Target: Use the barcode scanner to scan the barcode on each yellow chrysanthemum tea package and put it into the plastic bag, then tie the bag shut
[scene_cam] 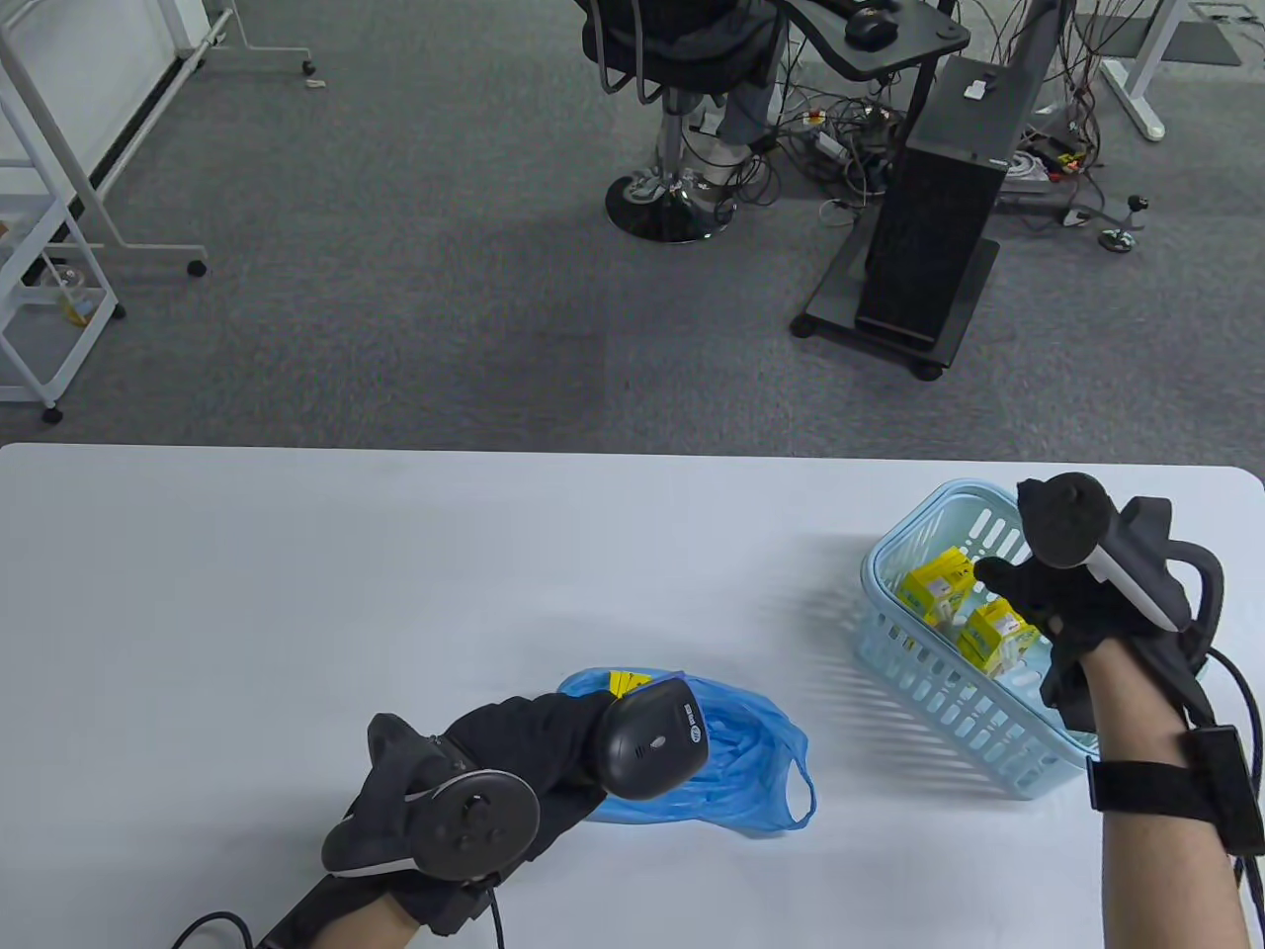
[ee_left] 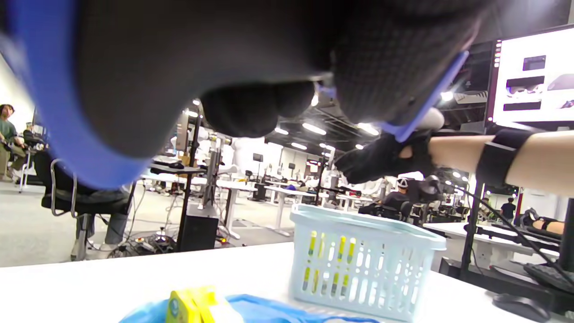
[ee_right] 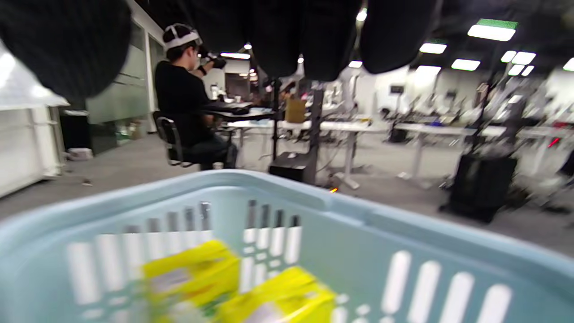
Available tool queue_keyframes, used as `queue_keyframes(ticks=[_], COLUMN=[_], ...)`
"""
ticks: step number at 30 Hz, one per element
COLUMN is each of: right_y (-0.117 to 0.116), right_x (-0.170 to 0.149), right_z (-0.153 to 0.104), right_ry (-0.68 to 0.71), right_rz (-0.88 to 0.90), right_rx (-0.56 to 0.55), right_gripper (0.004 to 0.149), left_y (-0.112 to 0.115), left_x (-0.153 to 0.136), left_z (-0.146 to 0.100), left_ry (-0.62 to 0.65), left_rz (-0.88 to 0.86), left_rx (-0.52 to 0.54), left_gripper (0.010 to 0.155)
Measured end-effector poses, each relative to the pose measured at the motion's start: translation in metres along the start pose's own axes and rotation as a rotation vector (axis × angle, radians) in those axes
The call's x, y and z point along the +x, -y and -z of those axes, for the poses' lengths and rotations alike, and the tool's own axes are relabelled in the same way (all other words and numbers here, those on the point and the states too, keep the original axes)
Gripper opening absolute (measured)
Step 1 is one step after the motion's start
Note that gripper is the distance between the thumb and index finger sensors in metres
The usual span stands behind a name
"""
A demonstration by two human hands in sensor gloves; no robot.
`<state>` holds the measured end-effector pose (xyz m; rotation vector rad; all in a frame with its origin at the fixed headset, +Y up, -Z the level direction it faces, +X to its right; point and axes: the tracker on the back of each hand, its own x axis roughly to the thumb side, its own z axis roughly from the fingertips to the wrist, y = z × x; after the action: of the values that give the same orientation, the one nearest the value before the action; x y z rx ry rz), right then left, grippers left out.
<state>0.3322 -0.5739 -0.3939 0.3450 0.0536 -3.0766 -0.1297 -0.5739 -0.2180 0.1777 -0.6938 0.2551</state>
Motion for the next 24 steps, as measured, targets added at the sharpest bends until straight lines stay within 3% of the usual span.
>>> queue_keyframes(ticks=[10, 19, 24], right_y=[-0.075, -0.093, -0.119], right_x=[-0.005, 0.001, -0.002], right_z=[0.044, 0.049, 0.054], right_ry=[-0.004, 0.058, 0.064], right_rz=[-0.107, -0.085, -0.126], right_rx=[0.18, 0.158, 0.342], right_gripper=[0.082, 0.08, 0.085], left_y=[0.016, 0.028, 0.03], left_x=[-0.013, -0.018, -0.02], left_z=[0.008, 0.013, 0.014], left_ry=[-0.053, -0.04, -0.052], left_rz=[0.023, 0.019, 0.019], left_rx=[-0.081, -0.13, -0.14], left_gripper=[0.061, 0.061, 0.061])
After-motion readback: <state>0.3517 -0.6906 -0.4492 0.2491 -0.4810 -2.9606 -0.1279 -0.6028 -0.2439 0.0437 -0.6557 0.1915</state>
